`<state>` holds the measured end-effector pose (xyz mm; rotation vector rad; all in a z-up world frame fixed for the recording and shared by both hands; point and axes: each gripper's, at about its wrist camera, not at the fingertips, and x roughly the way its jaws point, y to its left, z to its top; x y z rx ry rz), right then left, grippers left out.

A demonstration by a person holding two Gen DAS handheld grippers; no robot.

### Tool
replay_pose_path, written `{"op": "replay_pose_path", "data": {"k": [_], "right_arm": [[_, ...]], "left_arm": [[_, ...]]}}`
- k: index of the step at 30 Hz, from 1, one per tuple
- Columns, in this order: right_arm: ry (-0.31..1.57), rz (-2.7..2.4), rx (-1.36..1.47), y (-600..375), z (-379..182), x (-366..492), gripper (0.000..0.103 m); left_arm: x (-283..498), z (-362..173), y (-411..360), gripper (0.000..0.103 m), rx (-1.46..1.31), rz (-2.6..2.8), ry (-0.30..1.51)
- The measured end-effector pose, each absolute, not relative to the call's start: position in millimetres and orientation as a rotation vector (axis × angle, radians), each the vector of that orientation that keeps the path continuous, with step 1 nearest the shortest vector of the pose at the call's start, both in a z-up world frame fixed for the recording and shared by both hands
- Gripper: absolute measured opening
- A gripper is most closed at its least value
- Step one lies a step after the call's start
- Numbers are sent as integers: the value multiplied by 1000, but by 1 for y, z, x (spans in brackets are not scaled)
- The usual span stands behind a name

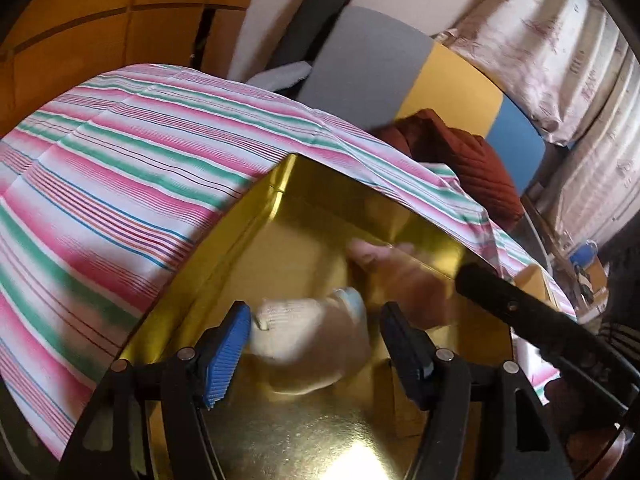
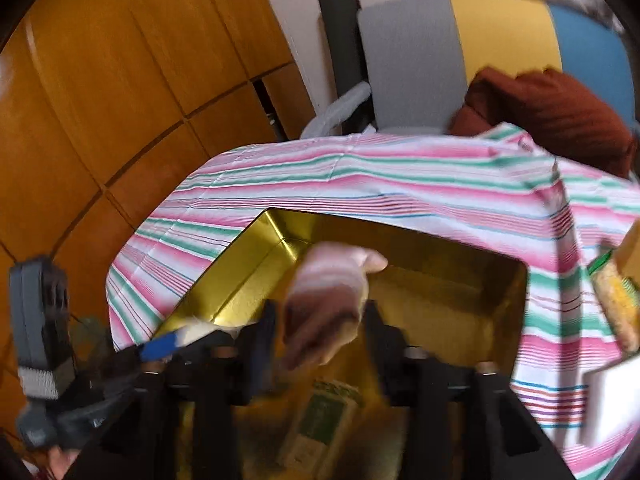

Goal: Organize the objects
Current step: 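Carry the pink sock into the gold tray while the left tool drops the glove there, then return both tools to the objects and grasp the purple packet with the right tool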

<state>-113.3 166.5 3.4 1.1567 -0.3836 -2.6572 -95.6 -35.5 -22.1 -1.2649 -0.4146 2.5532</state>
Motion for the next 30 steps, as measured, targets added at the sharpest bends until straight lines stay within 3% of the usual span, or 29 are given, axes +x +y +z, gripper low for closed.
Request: {"op": "replay_pose_path", "data": {"k": [1,11,20,30], "right_arm": [[-405,-2665,1151,167,4,-114,74],[-415,-2770,983,180,24,-69,84],[-375,-2909,894,208,29,-21,86],[-535,-3044,976,286,8,22,86]], "left_arm": [[-96,-21,-37,68,-1260,2556,-420],[-82,5,-32,68,-1177,2570,-449],[-60,20,12,68,-1101,2475,-332],[-22,28,74,68,-1036,2322,-152]]}}
